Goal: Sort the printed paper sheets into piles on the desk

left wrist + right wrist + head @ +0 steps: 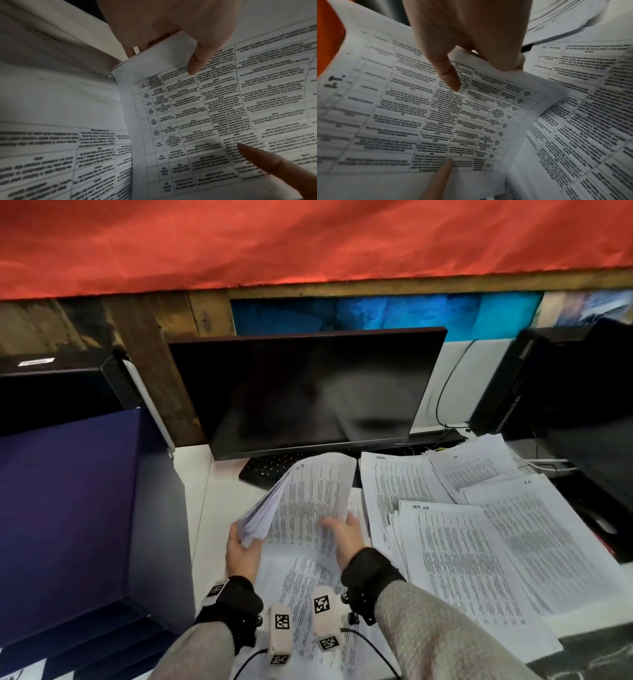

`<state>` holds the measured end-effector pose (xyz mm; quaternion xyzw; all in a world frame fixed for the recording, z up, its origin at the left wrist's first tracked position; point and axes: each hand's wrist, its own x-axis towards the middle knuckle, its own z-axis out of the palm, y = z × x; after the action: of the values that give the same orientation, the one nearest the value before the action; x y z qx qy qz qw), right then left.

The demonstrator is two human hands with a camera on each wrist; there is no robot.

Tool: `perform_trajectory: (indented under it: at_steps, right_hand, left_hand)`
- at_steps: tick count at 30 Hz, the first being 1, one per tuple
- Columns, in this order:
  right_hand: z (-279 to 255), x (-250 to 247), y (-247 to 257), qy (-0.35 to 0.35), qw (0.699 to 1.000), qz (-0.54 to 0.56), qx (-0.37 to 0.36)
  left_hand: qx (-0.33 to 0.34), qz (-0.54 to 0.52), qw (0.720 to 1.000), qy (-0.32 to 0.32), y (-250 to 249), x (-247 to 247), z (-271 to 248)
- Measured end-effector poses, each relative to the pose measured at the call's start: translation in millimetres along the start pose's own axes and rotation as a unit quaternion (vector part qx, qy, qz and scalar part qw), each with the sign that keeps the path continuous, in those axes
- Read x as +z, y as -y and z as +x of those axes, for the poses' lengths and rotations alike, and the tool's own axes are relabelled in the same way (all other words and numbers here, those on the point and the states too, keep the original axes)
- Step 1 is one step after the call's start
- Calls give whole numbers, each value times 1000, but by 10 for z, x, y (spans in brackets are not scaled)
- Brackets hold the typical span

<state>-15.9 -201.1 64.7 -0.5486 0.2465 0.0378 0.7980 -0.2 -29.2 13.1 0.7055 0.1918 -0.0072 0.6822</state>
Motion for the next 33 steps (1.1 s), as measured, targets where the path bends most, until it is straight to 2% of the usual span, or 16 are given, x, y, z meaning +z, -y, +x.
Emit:
perform_trajectory:
  at_steps: [3, 5, 7, 10, 12, 13, 15, 16, 18, 20, 23, 28, 31, 33]
  right_hand:
    - [51, -27, -10, 27, 999, -18, 20]
    - [77, -120, 78, 70, 997, -32, 16]
    - [114, -314, 256, 105, 991, -84, -15]
    - [285, -832, 607, 134, 967, -215, -39]
    - [501, -1339, 826, 98, 927, -356, -60]
    - [640, -1621, 910, 68, 895, -435, -72]
    - [914, -2188, 1062, 13, 801, -595, -67]
    - [1024, -2444, 1136, -4, 757, -652, -48]
    - [1190, -2909, 1253, -17, 689, -724, 0]
    - [1322, -3232, 1342, -12, 649, -760, 29]
    - [1470, -3409, 1446, 11, 625, -780, 35]
    - [1678, -3499, 1496, 70, 576, -814, 25]
    - [1742, -3544, 1469, 81, 574, -815, 20]
    - [1770, -3554, 1424, 79, 594, -800, 20]
  left_hand:
    - [13, 27, 998, -55, -102, 73, -44]
    - [54, 54, 995, -67, -274, 109, -142]
    - [111, 100, 988, -43, -491, 157, -254]
    - [184, 132, 974, 0, -802, 279, -402]
    - [245, 192, 950, 3, -927, 411, -431]
    - [273, 219, 937, 0, -968, 493, -442]
    - [301, 230, 925, 4, -1034, 723, -488]
    - [298, 220, 929, 12, -1054, 861, -526]
    - [251, 173, 952, 40, -1062, 1155, -621]
    - [164, 96, 979, 80, -1007, 1444, -708]
    - [89, 51, 986, 134, -823, 1803, -800]
    - [53, 91, 987, 125, -624, 2190, -893]
    - [59, 124, 983, 120, -593, 2337, -901]
    - [59, 147, 981, 111, -542, 2412, -853]
